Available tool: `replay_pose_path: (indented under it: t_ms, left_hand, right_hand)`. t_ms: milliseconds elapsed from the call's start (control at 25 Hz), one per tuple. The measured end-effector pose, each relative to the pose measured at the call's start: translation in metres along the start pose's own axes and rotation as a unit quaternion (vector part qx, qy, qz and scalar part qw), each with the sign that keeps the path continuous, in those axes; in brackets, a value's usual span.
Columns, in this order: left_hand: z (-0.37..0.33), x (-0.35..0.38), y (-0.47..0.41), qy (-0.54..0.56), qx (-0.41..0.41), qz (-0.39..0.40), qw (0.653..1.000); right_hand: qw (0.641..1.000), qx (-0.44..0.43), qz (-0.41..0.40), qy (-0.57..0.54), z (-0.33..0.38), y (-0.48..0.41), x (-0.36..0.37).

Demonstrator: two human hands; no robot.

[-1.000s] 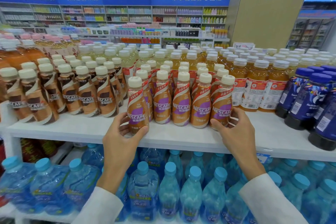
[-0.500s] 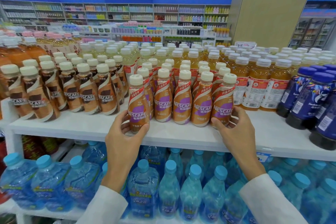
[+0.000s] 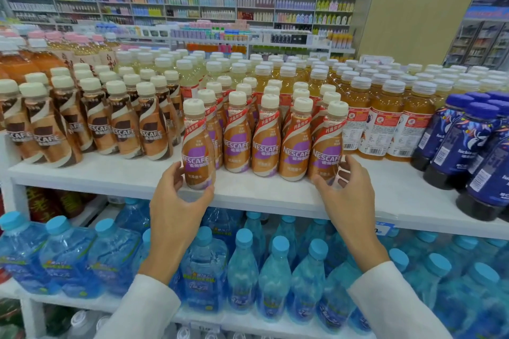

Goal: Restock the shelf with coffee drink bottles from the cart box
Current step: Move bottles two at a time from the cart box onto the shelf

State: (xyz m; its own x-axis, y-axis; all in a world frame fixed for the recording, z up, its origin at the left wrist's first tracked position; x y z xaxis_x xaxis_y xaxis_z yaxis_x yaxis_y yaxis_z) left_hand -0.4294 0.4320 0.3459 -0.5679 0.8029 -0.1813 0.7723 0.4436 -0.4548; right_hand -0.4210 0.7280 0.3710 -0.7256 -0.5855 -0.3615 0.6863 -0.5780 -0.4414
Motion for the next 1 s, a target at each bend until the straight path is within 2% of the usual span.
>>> replay_pose_path:
  t_ms: [120,280,480,640,840,1000]
  left_hand:
    - [0.007,-0.009,0.017,-0.022,0.008,-0.013,1.000]
    - [0.012,-0.043,0.049,-0.057,-0.009,0.010,0.998]
    - [0.026,-0.119,0.090,-0.103,-0.039,0.009,0.994]
    - [0.057,-0.219,0.137,-0.126,-0.109,0.003,0.986]
    - [0.100,-0.349,0.214,-0.186,-0.207,-0.080,0.957]
    - [0.121,-0.433,0.285,-0.189,-0.273,-0.159,0.930]
  right_hand:
    - [1.000,-0.014,0.012,-0.001,-0.004,0.016,-0.007]
    - [0.997,-0.059,0.055,-0.003,0.006,0.057,-0.015]
    - [0.981,-0.092,0.168,-0.027,0.038,0.142,-0.003]
    - [0.952,-0.130,0.271,-0.053,0.073,0.234,0.025]
    - [0.903,-0.124,0.406,-0.068,0.105,0.374,0.065]
    - [0.847,-0.121,0.516,-0.047,0.114,0.477,0.086]
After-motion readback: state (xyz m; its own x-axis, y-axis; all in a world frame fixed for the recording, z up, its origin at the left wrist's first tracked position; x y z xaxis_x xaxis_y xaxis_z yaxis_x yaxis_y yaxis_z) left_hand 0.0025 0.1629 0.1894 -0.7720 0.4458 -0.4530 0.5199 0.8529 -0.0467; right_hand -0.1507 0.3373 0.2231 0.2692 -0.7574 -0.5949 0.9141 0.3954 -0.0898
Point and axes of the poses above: each hand's wrist, its own y-axis away from the middle knuckle, its own x-axis out of the palm, z = x × y, the point moved 1 cm from there along -y, towards the middle knuckle, and after that the axes turned 8 degrees about -z, right-handed, at the moved point
